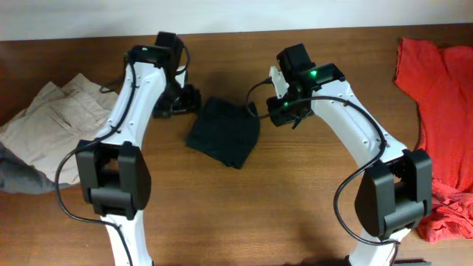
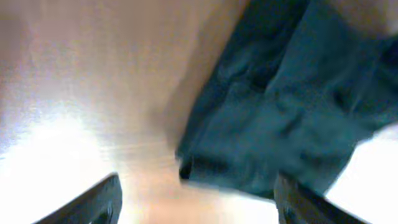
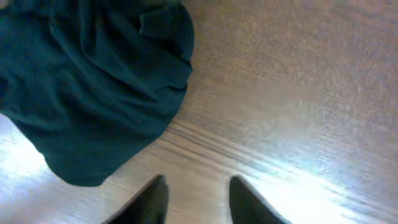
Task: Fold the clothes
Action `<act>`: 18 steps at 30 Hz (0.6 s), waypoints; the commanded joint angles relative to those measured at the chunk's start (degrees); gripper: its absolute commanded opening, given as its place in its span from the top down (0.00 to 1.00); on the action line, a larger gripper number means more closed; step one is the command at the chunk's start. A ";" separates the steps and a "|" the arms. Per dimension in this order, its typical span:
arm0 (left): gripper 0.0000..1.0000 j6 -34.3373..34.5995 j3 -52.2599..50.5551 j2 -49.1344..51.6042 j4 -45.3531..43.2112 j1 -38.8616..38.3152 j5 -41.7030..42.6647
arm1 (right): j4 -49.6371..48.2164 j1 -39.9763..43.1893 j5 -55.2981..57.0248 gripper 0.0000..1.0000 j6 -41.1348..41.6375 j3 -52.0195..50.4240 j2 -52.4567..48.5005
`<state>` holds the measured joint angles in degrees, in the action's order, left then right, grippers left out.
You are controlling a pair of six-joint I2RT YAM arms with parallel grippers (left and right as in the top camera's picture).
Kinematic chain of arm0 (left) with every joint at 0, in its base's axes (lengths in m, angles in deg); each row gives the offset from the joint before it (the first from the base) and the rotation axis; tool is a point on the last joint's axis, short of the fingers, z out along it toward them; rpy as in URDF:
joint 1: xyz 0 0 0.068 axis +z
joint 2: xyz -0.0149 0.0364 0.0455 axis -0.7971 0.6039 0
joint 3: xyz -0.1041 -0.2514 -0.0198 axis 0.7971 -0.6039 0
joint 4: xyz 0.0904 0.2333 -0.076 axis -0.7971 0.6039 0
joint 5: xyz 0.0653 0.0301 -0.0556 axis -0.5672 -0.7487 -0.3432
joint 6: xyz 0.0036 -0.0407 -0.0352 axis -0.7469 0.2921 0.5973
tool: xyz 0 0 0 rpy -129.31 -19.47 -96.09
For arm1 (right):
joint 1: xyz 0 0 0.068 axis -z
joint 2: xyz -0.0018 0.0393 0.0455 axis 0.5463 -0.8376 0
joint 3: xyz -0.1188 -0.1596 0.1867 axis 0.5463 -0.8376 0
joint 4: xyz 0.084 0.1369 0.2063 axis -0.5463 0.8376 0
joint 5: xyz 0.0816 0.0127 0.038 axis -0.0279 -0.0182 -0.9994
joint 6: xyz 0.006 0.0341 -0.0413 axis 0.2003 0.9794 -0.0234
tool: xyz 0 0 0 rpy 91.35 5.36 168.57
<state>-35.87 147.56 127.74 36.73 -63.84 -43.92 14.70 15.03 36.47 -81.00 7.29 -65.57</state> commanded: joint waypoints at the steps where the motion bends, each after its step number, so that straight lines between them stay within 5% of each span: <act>1: 0.22 3.34 0.46 -0.02 1.31 0.39 3.69 | -0.76 -0.11 -1.11 0.59 -0.63 -0.09 1.36; 4: 0.21 2.47 0.46 0.00 0.55 0.39 3.76 | -0.94 -0.11 -1.88 0.57 -0.61 -0.09 1.36; 9: 0.18 -14.10 0.42 0.35 -3.39 -0.07 3.04 | -0.57 -0.11 -2.12 0.54 -0.59 -0.09 1.36; 15: 0.16 -17.55 0.37 3.34 -4.57 0.11 0.68 | 0.72 -0.13 -3.21 0.45 -0.61 -0.09 1.36; 18: 0.16 -27.34 0.37 4.98 -6.29 0.20 3.80 | 1.44 -0.28 -6.08 0.42 -0.61 -0.09 1.36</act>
<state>-52.57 147.58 129.86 31.40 -63.75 -42.13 15.78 15.03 33.56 -81.04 7.29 -65.57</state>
